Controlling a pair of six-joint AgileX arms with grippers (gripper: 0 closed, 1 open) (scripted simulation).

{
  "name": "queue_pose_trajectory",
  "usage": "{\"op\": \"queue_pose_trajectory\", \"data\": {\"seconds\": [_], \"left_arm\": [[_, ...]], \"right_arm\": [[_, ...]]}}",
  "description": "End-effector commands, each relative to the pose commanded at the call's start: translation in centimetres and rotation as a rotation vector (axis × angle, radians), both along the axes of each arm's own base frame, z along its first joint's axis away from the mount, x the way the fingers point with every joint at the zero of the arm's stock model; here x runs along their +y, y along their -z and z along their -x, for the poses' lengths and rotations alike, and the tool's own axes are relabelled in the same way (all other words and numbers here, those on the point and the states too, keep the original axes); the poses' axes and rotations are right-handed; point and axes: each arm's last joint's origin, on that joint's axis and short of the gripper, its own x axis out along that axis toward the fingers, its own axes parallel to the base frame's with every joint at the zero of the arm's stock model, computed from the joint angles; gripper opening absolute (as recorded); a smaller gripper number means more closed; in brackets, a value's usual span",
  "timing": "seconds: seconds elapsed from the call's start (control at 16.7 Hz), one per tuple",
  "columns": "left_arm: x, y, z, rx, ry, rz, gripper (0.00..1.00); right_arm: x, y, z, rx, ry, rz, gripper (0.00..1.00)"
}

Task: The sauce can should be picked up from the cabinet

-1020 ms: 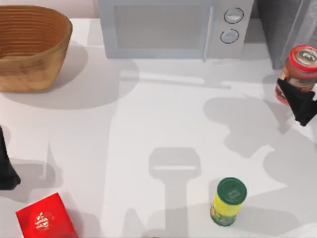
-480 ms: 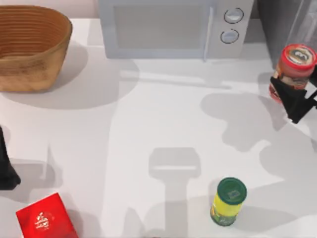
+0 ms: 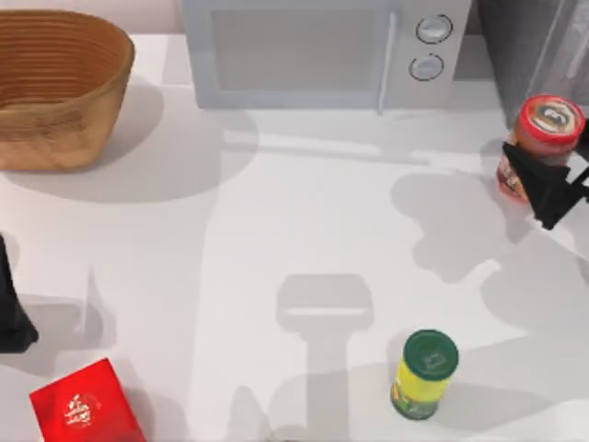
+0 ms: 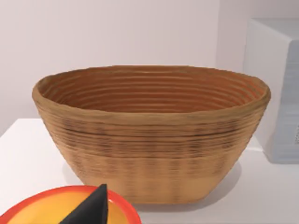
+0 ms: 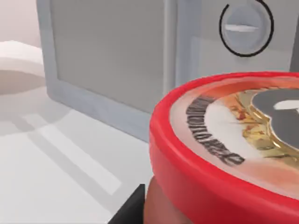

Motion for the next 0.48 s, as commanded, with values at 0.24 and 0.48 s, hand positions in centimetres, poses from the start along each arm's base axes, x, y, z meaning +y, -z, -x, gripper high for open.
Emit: {"op": "queue_pose_trajectory", "data": {"seconds": [0.24,0.48], "left_arm": [[0.00,0.00,0.00,0.000,0.000,0.000,1.00],[0.00,0.00,0.00,0.000,0.000,0.000,1.00]], "right_arm": [[0.00,0.00,0.00,0.000,0.000,0.000,1.00],[0.00,0.00,0.00,0.000,0.000,0.000,1.00]]}}
